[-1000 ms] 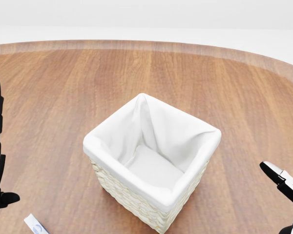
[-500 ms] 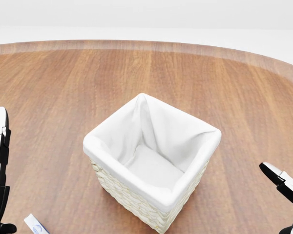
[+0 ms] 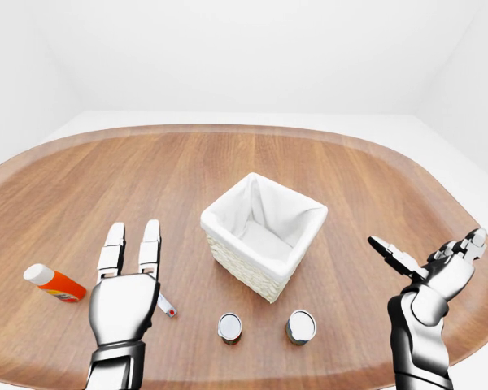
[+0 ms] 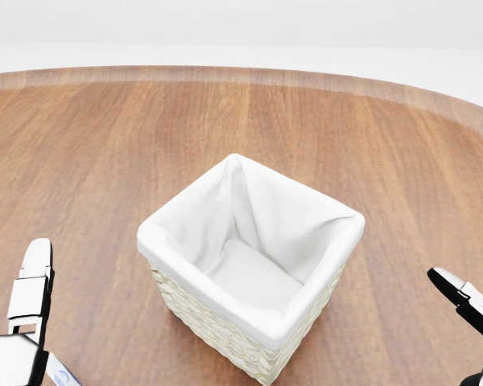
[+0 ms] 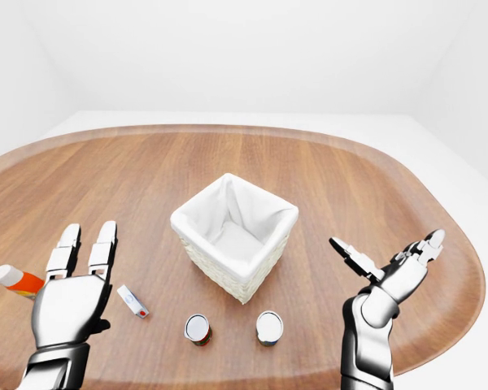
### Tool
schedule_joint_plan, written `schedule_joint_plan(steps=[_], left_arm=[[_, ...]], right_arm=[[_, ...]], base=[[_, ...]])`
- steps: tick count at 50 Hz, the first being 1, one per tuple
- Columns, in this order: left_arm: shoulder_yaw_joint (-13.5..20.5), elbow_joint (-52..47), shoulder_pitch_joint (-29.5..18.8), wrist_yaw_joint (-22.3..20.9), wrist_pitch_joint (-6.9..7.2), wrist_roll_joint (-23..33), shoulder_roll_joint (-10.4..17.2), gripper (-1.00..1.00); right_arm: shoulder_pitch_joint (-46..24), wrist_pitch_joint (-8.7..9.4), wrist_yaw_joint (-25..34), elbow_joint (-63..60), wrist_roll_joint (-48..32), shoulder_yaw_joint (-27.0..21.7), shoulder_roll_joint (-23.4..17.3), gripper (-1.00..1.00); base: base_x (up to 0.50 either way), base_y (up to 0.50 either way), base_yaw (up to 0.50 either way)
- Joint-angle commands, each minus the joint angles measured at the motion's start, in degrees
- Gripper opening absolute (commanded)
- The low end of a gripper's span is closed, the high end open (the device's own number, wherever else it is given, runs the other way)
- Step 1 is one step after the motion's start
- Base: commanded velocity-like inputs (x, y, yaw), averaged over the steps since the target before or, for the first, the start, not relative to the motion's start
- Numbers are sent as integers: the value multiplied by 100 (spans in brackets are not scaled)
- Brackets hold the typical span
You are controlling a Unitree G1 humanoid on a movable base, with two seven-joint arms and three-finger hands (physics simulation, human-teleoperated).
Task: Pick up the alphabet soup and the cream cheese box, and put them in the basket.
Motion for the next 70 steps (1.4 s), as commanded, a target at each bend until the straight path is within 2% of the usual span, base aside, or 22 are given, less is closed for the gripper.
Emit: schedule_joint_plan(steps=[1,10,11,17,27,51,54,57,58,61,67,69,70], left_arm=[[-471,677,132,447,0,375,196,100],[-894,1243,92,755,0,453,446,100],[-934,1337,67,791,0,466,468,100],[-1039,1498,13,884,0,409,555,100],[-1033,1933,-82,1071,24,250,673,100],[-1037,1939,-100,1069,66,189,693,100],[-993,2051,-151,1166,158,217,687,100],[-999,2176,-181,1192,160,210,702,100],[-1022,2309,-198,1230,227,331,709,100],[-1054,2485,-252,1295,280,363,736,100],[-1053,2631,-228,1385,291,320,815,100],[-1047,2630,-205,1427,226,248,837,100],[-1049,2598,-177,1422,245,276,832,100]], right_arm=[[-19,-12,0,35,-13,6,-3,100],[7,30,0,-26,-13,9,7,100],[-19,-28,0,60,-18,6,-1,100],[-18,-9,0,53,-14,13,-6,100],[-19,-24,0,75,-52,20,-13,100],[-27,-29,0,93,-82,30,-14,100],[-29,-43,0,94,-69,24,-13,100],[-5,9,0,11,-62,23,-4,100],[-6,1,0,19,-68,24,-2,100],[-21,-28,0,62,-65,20,-7,100],[-21,-38,0,77,-73,26,-11,100],[-26,-56,0,100,-69,22,-15,100],[-24,-48,0,89,-68,24,-15,100]], base=[[0,0,0],[0,0,0],[0,0,0],[0,0,0],[0,0,0],[0,0,0],[0,0,0],[0,0,0],[0,0,0],[0,0,0],[0,0,0],[0,0,0],[0,0,0]])
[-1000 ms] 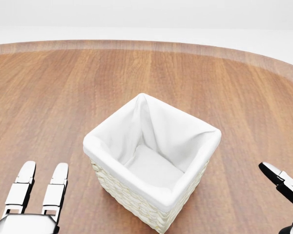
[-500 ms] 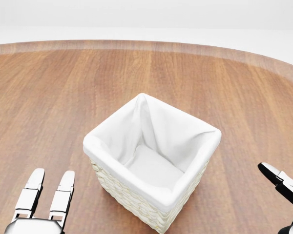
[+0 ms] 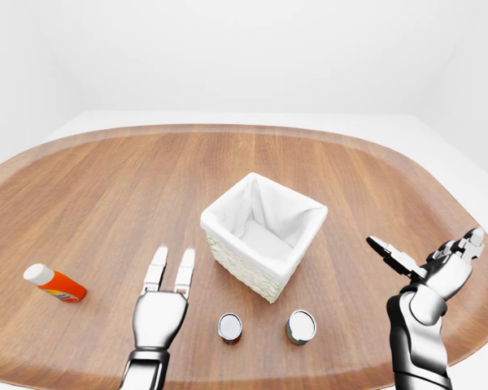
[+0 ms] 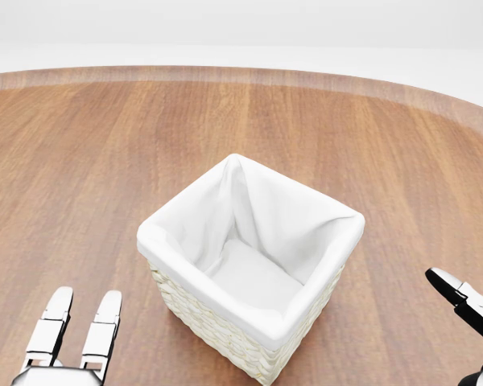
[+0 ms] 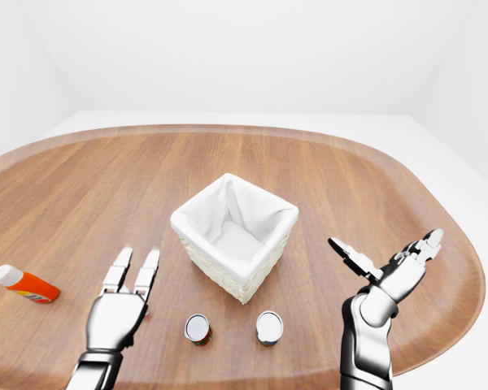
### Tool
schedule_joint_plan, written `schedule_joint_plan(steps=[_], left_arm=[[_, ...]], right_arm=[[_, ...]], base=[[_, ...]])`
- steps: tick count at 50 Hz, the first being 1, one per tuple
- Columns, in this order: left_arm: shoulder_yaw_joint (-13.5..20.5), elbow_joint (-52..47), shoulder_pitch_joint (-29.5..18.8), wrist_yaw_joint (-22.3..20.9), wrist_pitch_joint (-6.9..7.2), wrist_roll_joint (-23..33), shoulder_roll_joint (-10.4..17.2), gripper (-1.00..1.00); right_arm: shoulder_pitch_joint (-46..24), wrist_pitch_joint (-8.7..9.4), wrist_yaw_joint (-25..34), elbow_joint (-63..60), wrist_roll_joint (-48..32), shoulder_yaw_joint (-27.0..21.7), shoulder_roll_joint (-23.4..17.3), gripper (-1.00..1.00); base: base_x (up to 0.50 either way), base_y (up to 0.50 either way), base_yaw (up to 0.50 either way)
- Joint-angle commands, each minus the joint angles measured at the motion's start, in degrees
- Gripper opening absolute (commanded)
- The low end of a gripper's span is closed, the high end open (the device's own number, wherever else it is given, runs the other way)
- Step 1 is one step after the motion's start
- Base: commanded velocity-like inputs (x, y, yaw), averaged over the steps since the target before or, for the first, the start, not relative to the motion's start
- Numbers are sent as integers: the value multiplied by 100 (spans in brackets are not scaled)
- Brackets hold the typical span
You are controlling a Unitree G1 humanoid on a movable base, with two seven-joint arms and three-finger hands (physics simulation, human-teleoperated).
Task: Pick up the alphabet soup and the cream cheese box, and put them in the basket.
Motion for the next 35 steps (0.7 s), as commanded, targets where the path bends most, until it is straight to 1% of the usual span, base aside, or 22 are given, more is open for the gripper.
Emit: schedule_joint_plan(steps=[1,6,7,12,13,16,17,20,21,22,23,25,26,27,28,31,35], left_arm=[[-19,240,26,158,49,34,73,100],[-5,484,-78,233,97,50,88,100],[-5,573,-102,319,139,83,89,100],[6,800,-166,425,202,43,123,100],[18,814,-166,432,213,24,130,100],[66,867,-170,452,183,-47,172,100],[98,801,-105,448,146,-85,201,100],[170,898,-114,507,101,-113,213,100],[189,1044,-154,592,102,-113,210,100],[191,1054,-157,598,102,-113,209,100],[193,1242,-228,661,104,-115,209,100],[189,1309,-238,698,109,-130,216,100],[194,1402,-288,711,184,-70,224,100],[196,1495,-338,744,157,-99,251,100],[203,1489,-332,737,149,-117,266,100],[227,1508,-341,733,133,-153,291,100],[212,1728,-457,767,151,-159,291,100]], right_arm=[[-9,-50,0,56,-2,1,-7,100],[15,-10,0,-15,-2,4,2,100],[19,-6,0,-25,-4,4,6,100],[-21,-78,0,91,-12,5,-8,100],[-1,-40,0,31,-8,9,-4,100],[-9,-45,0,43,-7,10,-6,100],[-1,-41,0,26,-10,12,-5,100],[2,-29,0,13,-10,9,-3,100],[-27,-89,0,105,-17,8,-11,100],[-29,-94,0,112,-17,9,-12,100],[10,-22,0,-1,-13,14,-2,100],[6,-35,0,19,-15,9,-1,100],[5,-35,0,21,-15,7,-2,100],[-3,-50,0,42,-17,4,-5,100],[12,1,0,-24,-12,6,-1,100],[-3,-16,0,25,-17,6,-3,100],[16,44,0,-56,-16,4,9,100]], base=[[0,0,0],[0,0,0],[0,0,0],[0,0,0],[0,0,0],[0,0,0],[0,0,0],[0,0,0],[0,0,0],[0,0,0],[0,0,0],[0,0,0],[0,0,0],[0,0,0],[0,0,0],[0,0,0],[0,0,0]])
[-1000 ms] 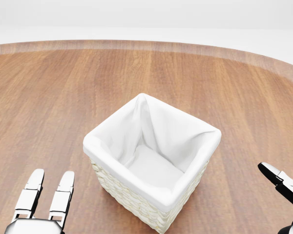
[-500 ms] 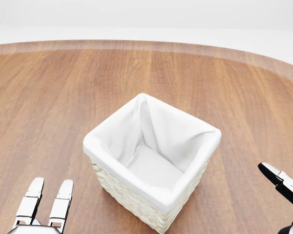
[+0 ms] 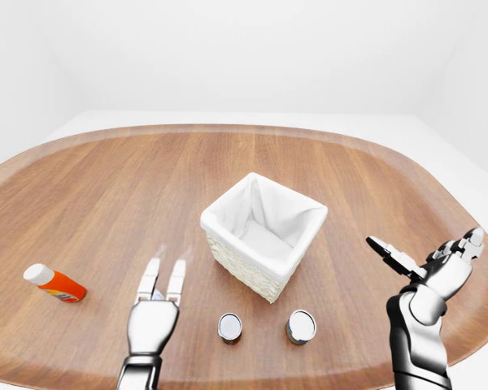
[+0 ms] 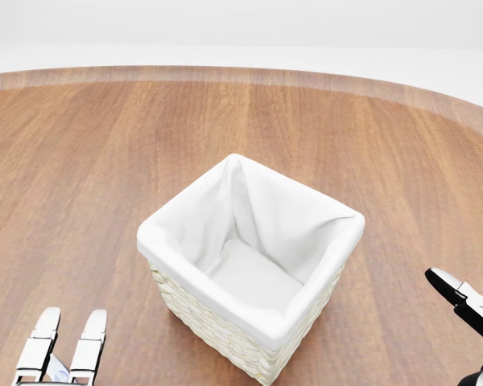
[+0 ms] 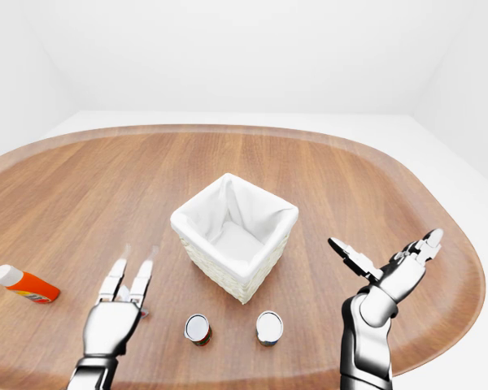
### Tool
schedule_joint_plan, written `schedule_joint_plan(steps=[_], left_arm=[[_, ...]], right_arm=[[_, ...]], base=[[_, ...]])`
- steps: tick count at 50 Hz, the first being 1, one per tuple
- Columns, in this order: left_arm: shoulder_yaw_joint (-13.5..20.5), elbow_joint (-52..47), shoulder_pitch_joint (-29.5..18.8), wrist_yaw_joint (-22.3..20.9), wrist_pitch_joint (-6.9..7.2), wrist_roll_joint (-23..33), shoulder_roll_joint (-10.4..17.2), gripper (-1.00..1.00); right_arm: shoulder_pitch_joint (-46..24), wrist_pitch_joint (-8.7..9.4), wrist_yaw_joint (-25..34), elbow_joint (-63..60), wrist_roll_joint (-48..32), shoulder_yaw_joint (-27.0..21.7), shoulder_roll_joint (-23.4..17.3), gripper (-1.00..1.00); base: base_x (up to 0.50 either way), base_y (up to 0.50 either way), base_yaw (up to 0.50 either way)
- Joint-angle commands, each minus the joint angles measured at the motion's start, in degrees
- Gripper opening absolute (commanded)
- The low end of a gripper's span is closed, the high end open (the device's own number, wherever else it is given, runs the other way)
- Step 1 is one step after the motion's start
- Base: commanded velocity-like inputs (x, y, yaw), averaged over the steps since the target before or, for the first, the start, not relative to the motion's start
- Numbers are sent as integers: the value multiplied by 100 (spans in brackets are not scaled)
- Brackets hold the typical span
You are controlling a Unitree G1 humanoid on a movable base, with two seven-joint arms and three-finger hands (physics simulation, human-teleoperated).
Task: Pick up the alphabet soup and the cream cheese box, and put them in the basket.
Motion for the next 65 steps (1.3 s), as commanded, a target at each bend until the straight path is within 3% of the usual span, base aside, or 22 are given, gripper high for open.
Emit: schedule_joint_plan(steps=[1,20,34,44,48,50,51,54,65], left_arm=[[37,497,-206,146,18,-70,60,100],[-48,2161,-1189,367,140,-491,285,100],[-210,2919,-1555,535,198,-775,390,100],[-135,2757,-1588,269,146,-917,457,100],[-116,3110,-1756,405,104,-969,483,100],[-154,3206,-1783,431,251,-888,485,100],[-153,3304,-1830,479,184,-941,495,100],[-145,3259,-1799,427,185,-997,521,100],[-320,4479,-2401,631,108,-1187,554,100]], right_arm=[[-17,-1,0,31,-7,-8,2,100],[-8,14,0,8,-10,2,-5,100],[2,1,0,-2,-16,9,2,100],[-12,9,0,10,-14,2,-8,100],[-27,-33,0,75,-12,4,-18,100],[-42,-49,0,114,-13,7,-25,100],[-47,-60,0,131,-14,10,-27,100],[-17,16,0,27,-14,18,-18,100],[-44,-16,0,101,-16,10,-25,100]], base=[[0,0,0],[0,0,0],[0,0,0],[0,0,0],[0,0,0],[0,0,0],[0,0,0],[0,0,0],[0,0,0]])
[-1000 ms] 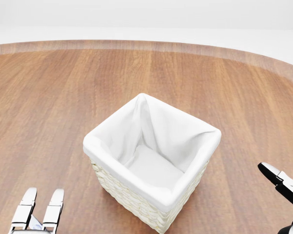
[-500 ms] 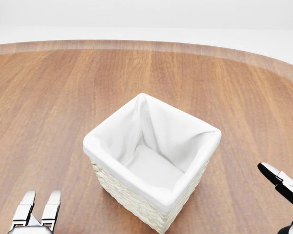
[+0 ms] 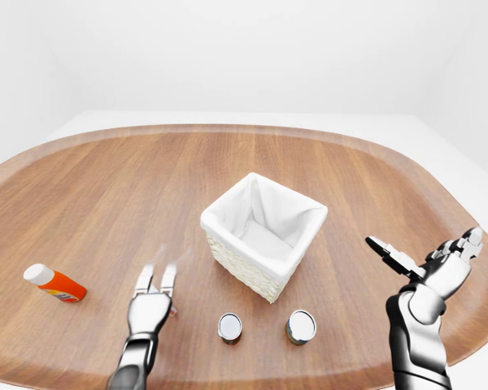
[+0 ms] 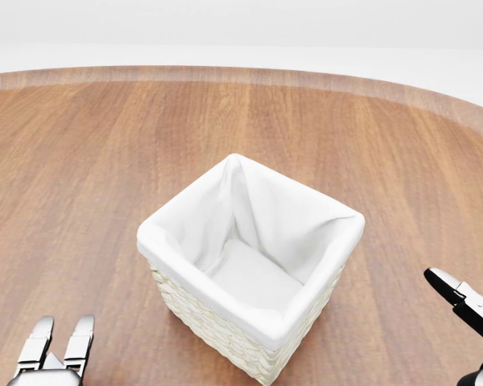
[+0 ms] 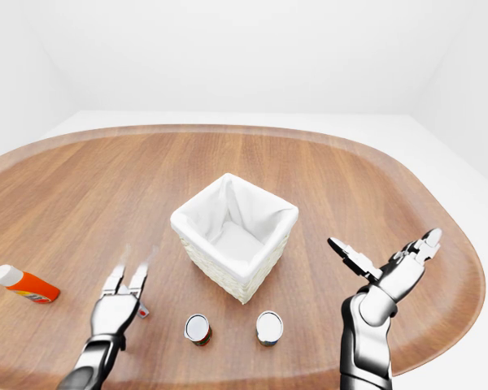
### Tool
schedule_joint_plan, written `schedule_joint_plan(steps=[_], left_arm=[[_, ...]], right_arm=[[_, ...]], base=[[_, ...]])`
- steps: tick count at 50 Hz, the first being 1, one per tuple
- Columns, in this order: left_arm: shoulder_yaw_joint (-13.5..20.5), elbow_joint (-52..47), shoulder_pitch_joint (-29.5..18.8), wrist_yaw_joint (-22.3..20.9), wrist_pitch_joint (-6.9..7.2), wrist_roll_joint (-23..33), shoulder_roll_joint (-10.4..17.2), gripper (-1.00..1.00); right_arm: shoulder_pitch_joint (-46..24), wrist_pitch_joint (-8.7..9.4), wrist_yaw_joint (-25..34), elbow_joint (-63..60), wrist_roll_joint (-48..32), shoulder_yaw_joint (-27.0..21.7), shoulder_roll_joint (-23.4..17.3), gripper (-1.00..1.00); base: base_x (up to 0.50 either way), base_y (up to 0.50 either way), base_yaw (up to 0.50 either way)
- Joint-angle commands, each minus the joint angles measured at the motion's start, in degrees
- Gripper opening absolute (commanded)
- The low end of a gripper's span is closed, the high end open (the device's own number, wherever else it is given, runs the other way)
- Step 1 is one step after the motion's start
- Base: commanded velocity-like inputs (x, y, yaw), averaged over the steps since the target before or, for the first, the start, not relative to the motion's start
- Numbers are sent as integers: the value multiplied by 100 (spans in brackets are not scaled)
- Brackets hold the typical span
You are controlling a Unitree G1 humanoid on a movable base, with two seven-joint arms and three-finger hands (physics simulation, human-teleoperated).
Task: Pick up the alphabet soup and the cream cheese box, and put them in the basket.
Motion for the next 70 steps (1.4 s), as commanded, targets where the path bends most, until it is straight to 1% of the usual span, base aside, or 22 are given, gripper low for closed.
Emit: schedule_joint_plan(steps=[1,5,7,8,11,15,18,23,31,33,35,40,42,44,46,47,48,57,62,66,67,70], left_arm=[[-132,901,-453,62,-42,-173,40,100],[-213,1265,-639,62,-63,-253,40,100],[-247,1369,-688,62,-61,-276,37,100],[-261,1454,-734,62,-63,-288,34,100],[-290,1614,-821,62,-77,-327,34,100],[-358,1941,-963,62,-94,-385,19,100],[-396,2165,-1065,62,-115,-434,23,100],[-463,2527,-1203,62,-156,-511,27,100],[-572,3072,-1465,62,-228,-593,-19,100],[-606,3171,-1502,62,-219,-607,-38,100],[-634,3357,-1590,62,-240,-618,-59,100],[-666,3448,-1607,62,-254,-657,-65,100],[-675,3523,-1626,62,-266,-665,-71,100],[-694,3607,-1644,62,-265,-657,-83,100],[-709,3630,-1643,62,-289,-650,-85,100],[-709,3630,-1642,62,-291,-649,-84,25],[-712,3638,-1642,62,-306,-646,-82,-96],[-695,3712,-1624,62,-376,-663,-77,-100],[-691,3688,-1586,62,-351,-670,-76,-100],[-709,3656,-1513,62,-396,-675,-76,-100],[-725,3640,-1488,62,-338,-655,-80,-100],[-715,3568,-1429,62,-341,-672,-43,-100]], right_arm=[[-15,-7,0,34,0,2,-8,100],[23,52,0,-72,2,3,7,100],[-6,-17,0,23,-5,-3,2,100],[22,52,0,-76,1,2,8,100],[38,94,0,-138,-3,-1,19,100],[1,-14,0,7,-4,-11,6,100],[27,39,0,-73,0,-5,11,100],[9,-19,0,3,-5,-8,6,100],[12,-12,0,-5,-3,-3,3,100],[-18,-63,0,80,-5,-6,-9,100],[-1,-19,0,22,-1,1,-6,100],[1,22,0,-19,-3,6,-8,100],[-30,-52,0,93,-1,-5,-17,100],[-27,-52,0,93,1,1,-21,100],[-9,-7,0,32,0,6,-13,100],[-7,12,0,13,0,5,-12,100],[1,27,0,-12,0,5,-9,100],[8,35,0,-24,-1,-1,-4,100],[12,58,0,-57,-5,-5,3,100],[0,-11,0,15,-11,-2,2,100],[-4,-13,0,18,-12,0,1,100],[-8,-26,0,32,-10,3,0,100]], base=[[0,0,0],[0,0,0],[0,0,0],[0,0,0],[0,0,0],[0,0,0],[0,0,0],[0,0,0],[0,0,0],[0,0,0],[0,0,0],[0,0,0],[0,0,0],[0,0,0],[0,0,0],[0,0,0],[0,0,0],[0,0,0],[0,0,0],[0,0,0],[0,0,0],[0,0,0]])
